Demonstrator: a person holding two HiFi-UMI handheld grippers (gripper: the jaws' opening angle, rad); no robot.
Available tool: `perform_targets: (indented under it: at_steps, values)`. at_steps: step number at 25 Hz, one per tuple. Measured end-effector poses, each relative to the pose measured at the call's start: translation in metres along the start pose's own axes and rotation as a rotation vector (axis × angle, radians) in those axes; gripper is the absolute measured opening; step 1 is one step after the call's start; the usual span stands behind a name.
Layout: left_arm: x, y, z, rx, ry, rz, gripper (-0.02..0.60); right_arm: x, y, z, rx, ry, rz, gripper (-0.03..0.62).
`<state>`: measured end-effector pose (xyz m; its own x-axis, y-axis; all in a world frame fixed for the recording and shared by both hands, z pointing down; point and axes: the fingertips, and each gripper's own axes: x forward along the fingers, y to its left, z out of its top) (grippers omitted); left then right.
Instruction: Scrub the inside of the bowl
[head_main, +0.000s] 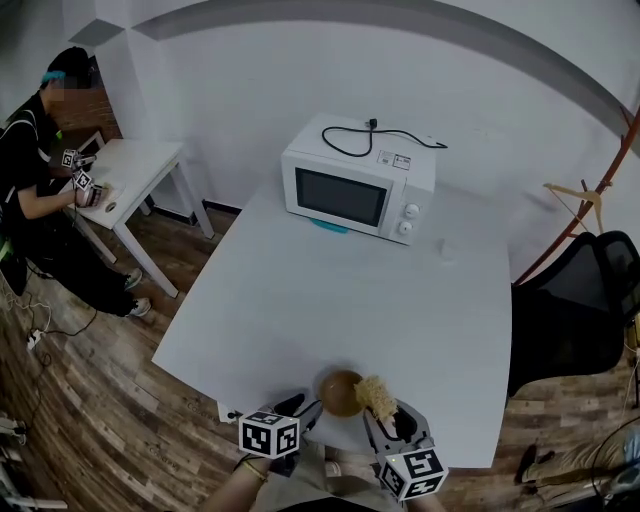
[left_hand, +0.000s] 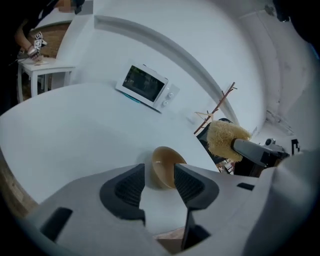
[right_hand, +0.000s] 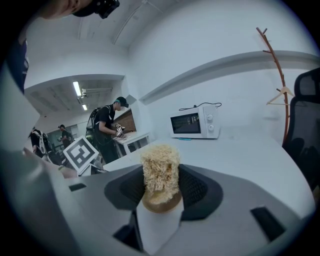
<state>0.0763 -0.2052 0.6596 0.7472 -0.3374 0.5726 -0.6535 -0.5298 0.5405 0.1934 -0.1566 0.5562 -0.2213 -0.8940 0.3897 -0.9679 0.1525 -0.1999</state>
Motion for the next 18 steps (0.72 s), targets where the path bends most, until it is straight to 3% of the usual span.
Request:
perform_targets:
  at_steps: [9,18]
  values:
    - [0.047,0.012,-0.002,-0.05,0.098,-0.014,0.162,0.004,-0.014,-0.01,0.017,0.038,-0.027,0.186]
    - [0.056,0.012,-0.001,-0.037,0.116,0.004,0.047,0.004,-0.021,-0.019,0.015,0.062,-0.038,0.186]
